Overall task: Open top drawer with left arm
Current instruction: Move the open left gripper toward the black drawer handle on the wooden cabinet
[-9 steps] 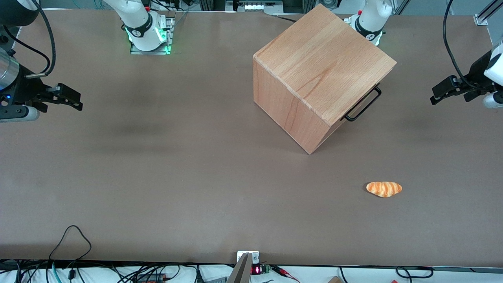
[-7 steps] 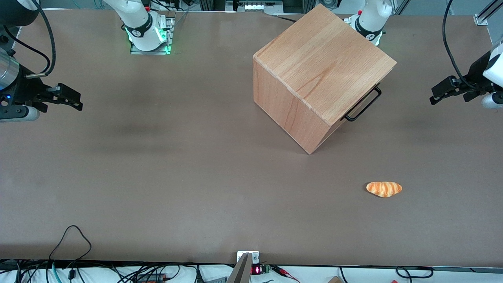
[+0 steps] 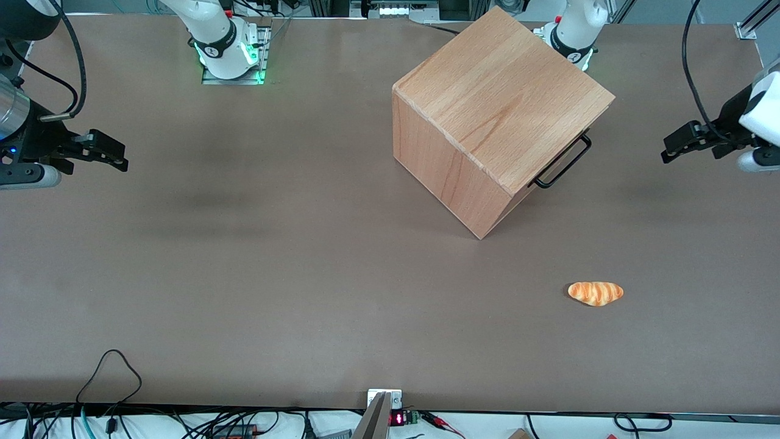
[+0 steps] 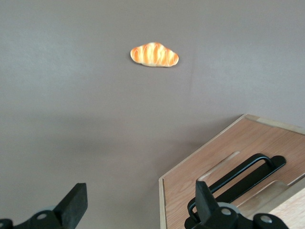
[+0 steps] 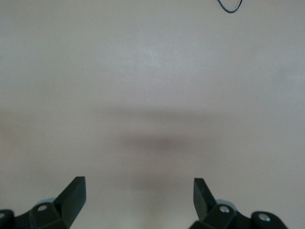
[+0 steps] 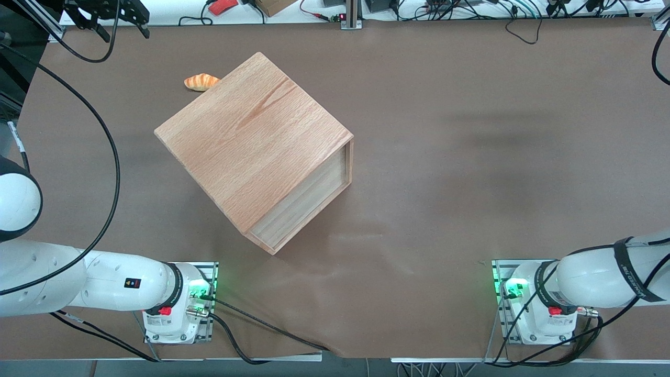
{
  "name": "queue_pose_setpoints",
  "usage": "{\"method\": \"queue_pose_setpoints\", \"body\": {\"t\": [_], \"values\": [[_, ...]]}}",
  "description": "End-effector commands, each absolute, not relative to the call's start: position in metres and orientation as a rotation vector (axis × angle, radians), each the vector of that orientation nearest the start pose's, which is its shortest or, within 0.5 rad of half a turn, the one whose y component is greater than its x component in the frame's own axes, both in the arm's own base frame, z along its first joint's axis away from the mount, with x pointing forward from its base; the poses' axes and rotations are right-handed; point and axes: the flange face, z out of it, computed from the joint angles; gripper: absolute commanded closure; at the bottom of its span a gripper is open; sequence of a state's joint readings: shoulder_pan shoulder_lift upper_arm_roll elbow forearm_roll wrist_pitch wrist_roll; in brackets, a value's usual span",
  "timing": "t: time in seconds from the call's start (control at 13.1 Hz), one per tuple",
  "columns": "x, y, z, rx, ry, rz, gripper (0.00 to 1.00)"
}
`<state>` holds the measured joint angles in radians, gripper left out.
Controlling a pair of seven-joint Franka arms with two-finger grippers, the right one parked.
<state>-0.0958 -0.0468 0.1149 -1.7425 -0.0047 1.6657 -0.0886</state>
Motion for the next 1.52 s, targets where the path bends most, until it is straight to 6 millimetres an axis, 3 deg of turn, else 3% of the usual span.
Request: {"method": "queue_pose_setpoints", "body": {"t": [0.0, 0.15, 0.69, 0.84, 1.3, 1.45], "values": [[0.544, 0.009, 0.546, -3.142, -0.010, 0.087, 0.00], [0.546, 0.007, 0.530, -3.134, 0.303, 0.096, 0.00], [0.556, -0.016, 0.471, -3.198, 0.761, 0.125, 0.00], [0.556, -0.035, 0.464, -3.152, 0.962, 0.134, 0.00], [0.543, -0.054, 0.428, -3.204, 1.147, 0.197, 0.00], [0.542, -0.060, 0.427, -3.203, 1.170, 0.203, 0.00]]}}
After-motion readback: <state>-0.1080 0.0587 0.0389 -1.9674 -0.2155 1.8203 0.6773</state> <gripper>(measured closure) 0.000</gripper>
